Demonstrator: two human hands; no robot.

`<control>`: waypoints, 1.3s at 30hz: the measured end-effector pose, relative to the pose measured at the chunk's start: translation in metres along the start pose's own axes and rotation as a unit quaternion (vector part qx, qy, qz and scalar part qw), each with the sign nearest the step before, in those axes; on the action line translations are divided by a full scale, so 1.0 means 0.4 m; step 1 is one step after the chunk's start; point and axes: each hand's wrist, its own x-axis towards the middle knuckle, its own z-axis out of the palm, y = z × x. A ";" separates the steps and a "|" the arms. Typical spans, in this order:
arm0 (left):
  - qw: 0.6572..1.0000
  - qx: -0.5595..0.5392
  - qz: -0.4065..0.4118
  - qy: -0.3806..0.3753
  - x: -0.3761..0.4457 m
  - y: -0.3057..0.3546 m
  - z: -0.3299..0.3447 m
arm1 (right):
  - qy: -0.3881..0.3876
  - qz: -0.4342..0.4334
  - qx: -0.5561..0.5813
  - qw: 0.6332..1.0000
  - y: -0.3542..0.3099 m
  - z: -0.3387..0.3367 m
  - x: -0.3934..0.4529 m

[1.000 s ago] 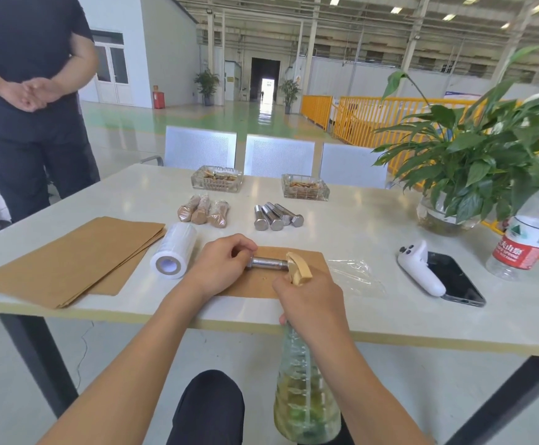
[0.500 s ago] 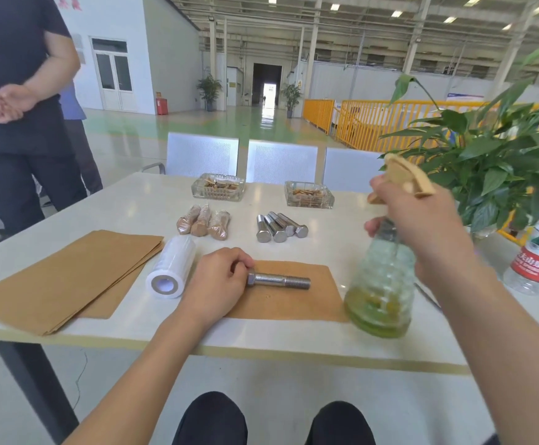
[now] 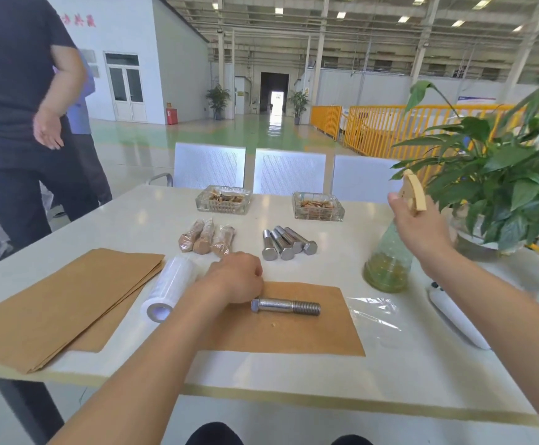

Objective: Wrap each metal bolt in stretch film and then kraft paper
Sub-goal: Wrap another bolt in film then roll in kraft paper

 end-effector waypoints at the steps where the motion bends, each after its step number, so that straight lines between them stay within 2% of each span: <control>1: 1.000 -0.003 -0.001 -0.010 0.008 -0.001 -0.005 | -0.020 0.017 -0.024 0.999 0.012 -0.001 -0.001; 4: 0.998 -0.043 0.028 -0.025 0.019 -0.015 -0.022 | -0.073 0.068 -0.113 0.989 0.049 -0.012 -0.015; 7: 0.994 -0.077 0.081 0.016 0.014 -0.025 -0.038 | -0.101 0.098 -0.199 0.970 0.085 -0.025 -0.042; 12: 0.979 -0.080 0.161 0.092 -0.040 -0.037 -0.038 | -0.103 0.121 -0.233 0.960 0.095 -0.021 -0.098; 15: 0.972 -0.096 0.184 0.108 -0.073 -0.053 -0.032 | -0.060 0.123 -0.252 0.958 0.089 -0.024 -0.147; 18: 0.964 -0.091 0.213 0.126 -0.094 -0.064 -0.028 | -0.021 0.070 -0.217 0.973 0.070 -0.030 -0.213; 21: 0.958 -0.069 0.243 0.138 -0.108 -0.066 -0.025 | -0.103 -0.024 -0.146 0.984 0.032 -0.014 -0.279; 24: 0.954 -0.050 0.249 0.160 -0.128 -0.068 -0.019 | -0.202 -0.109 -0.120 0.966 0.006 0.009 -0.332; 26: 0.951 -0.025 0.252 0.175 -0.143 -0.063 -0.013 | -0.239 -0.164 -0.141 0.947 0.002 0.022 -0.345; 31: 0.945 0.023 0.265 0.193 -0.162 -0.056 -0.002 | -0.233 -0.285 -0.202 0.908 0.001 0.067 -0.350; 34: 0.942 0.043 0.274 0.188 -0.158 -0.058 -0.004 | -0.217 -0.296 -0.194 0.910 0.016 0.079 -0.354; 39: 0.951 0.032 0.248 0.184 -0.144 -0.056 0.000 | -0.195 -0.267 -0.133 0.934 0.044 0.081 -0.348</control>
